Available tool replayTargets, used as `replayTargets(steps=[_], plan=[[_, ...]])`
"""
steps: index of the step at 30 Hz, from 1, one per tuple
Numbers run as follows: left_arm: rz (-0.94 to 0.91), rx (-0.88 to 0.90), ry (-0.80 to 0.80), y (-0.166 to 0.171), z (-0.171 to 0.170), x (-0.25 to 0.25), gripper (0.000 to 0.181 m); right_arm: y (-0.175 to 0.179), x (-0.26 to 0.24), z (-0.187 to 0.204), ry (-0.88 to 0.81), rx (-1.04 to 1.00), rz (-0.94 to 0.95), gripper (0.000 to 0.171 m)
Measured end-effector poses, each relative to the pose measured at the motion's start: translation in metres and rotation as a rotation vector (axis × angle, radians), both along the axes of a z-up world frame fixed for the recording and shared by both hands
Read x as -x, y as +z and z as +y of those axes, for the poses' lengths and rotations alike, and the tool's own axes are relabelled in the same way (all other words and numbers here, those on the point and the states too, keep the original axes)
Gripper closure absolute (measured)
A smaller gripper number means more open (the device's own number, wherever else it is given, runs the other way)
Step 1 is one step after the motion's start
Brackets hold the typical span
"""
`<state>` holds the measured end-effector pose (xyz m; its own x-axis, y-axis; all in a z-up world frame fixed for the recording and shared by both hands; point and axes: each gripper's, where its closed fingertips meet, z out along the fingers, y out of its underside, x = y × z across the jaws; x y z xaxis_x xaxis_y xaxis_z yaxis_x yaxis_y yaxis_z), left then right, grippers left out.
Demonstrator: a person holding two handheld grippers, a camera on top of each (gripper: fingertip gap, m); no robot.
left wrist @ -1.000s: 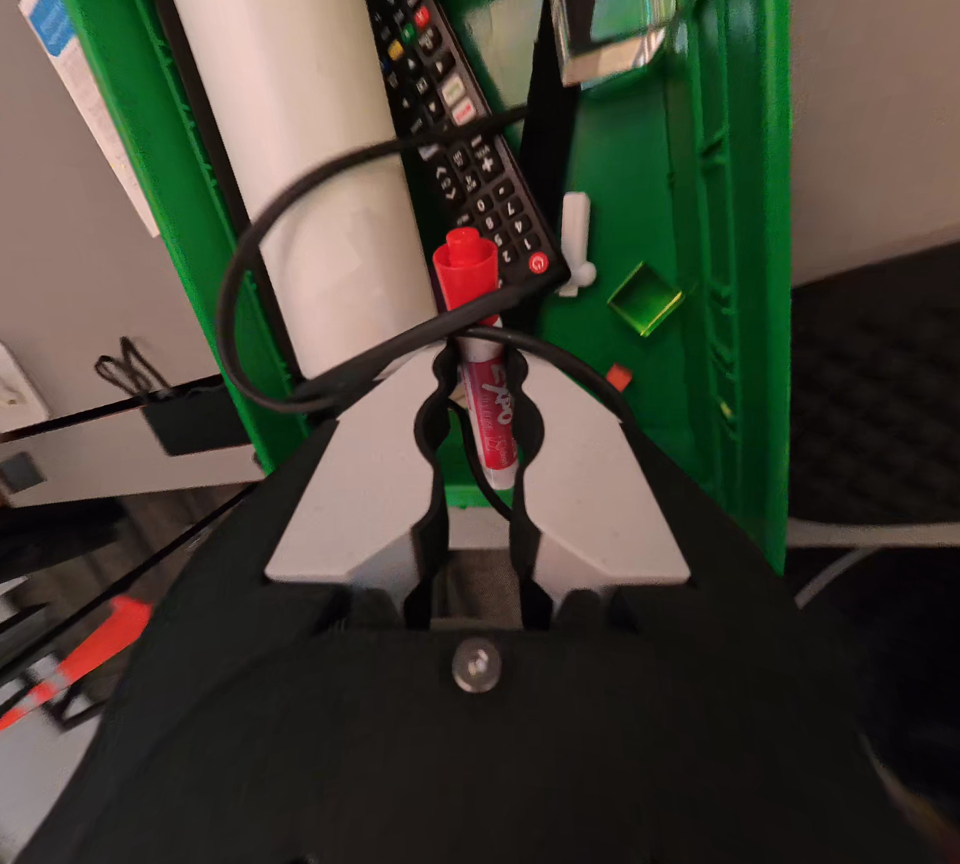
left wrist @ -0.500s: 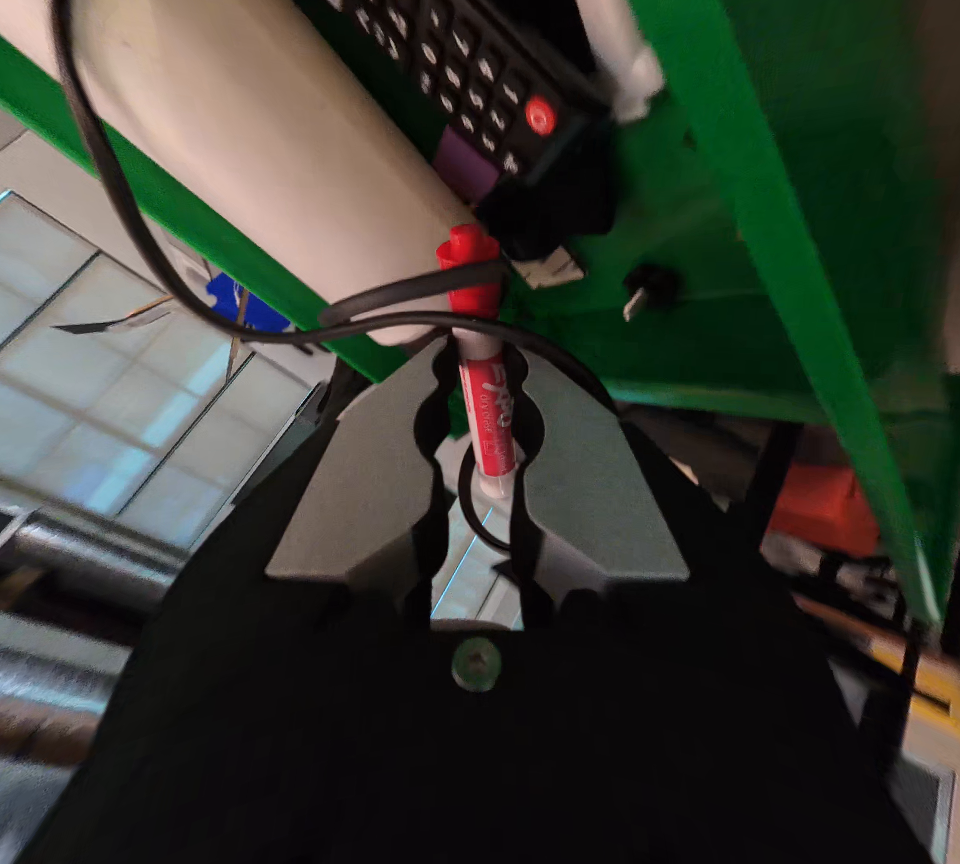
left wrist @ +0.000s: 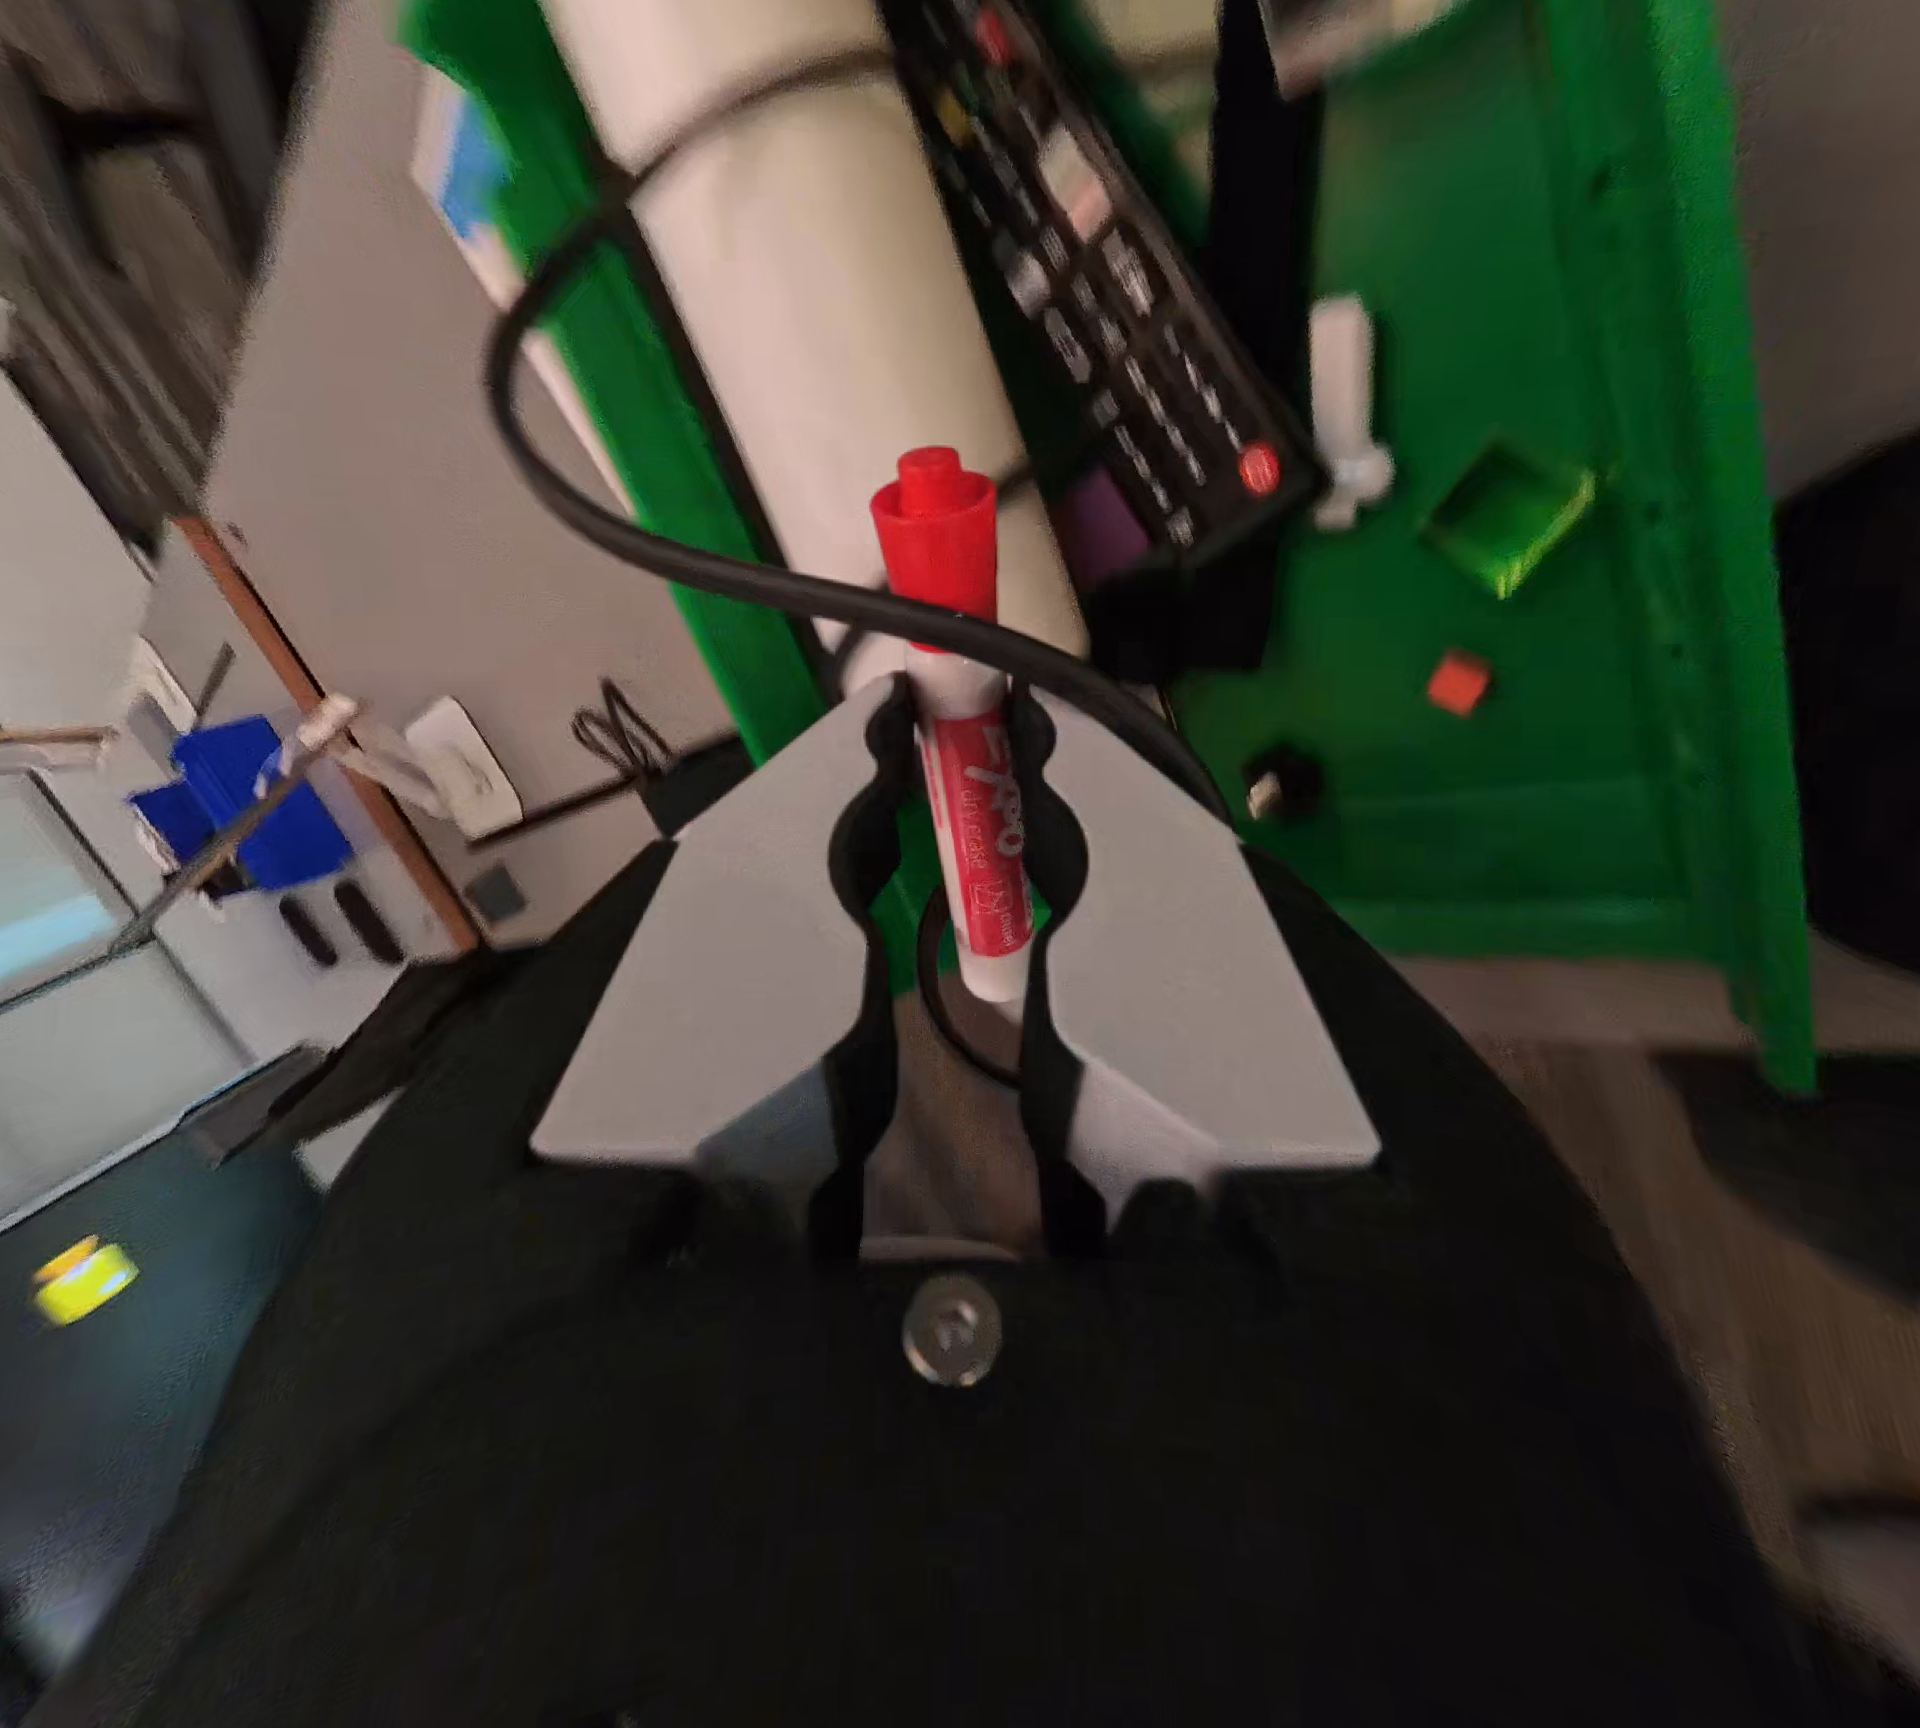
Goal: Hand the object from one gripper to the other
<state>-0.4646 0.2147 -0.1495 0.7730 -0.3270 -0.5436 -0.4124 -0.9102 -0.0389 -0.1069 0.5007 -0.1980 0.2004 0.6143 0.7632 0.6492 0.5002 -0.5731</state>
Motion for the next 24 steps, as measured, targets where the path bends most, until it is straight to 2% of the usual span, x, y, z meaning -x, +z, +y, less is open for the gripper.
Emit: replayTargets(steps=[3,4,6,8,10,12,14,17,21,24], plan=[[-0.020,-0.294,-0.110,0.038,0.031,-0.013,0.164,0.003,0.000,-0.002,0.002,0.023,0.024,0.131],[0.051,-0.316,-0.141,0.046,0.033,-0.010,0.164,0.004,0.001,-0.003,0.004,0.027,0.029,0.131],[0.315,-0.204,-0.143,0.055,0.025,0.013,0.164,0.004,0.001,-0.003,0.005,0.025,0.027,0.131],[0.459,-0.002,-0.108,0.050,0.011,0.031,0.164,0.000,0.001,-0.003,0.004,0.019,0.012,0.131],[0.635,0.190,-0.153,0.055,0.005,0.045,0.164,-0.003,0.002,-0.002,0.005,0.005,-0.007,0.132],[0.669,0.278,-0.134,0.059,0.003,0.049,0.163,-0.004,0.002,-0.003,0.006,-0.004,-0.016,0.132],[0.700,0.271,-0.117,0.070,0.011,0.056,0.165,-0.003,0.002,-0.002,0.006,-0.006,-0.014,0.132],[0.603,0.087,-0.068,0.082,0.032,0.062,0.164,0.003,0.002,-0.002,0.005,-0.002,0.010,0.131],[0.266,-0.352,-0.062,0.102,0.068,0.035,0.164,0.011,0.002,-0.003,0.010,0.062,0.075,0.131],[0.005,-0.698,-0.084,0.136,0.086,0.005,0.165,0.012,0.003,-0.003,0.016,0.113,0.112,0.131]])
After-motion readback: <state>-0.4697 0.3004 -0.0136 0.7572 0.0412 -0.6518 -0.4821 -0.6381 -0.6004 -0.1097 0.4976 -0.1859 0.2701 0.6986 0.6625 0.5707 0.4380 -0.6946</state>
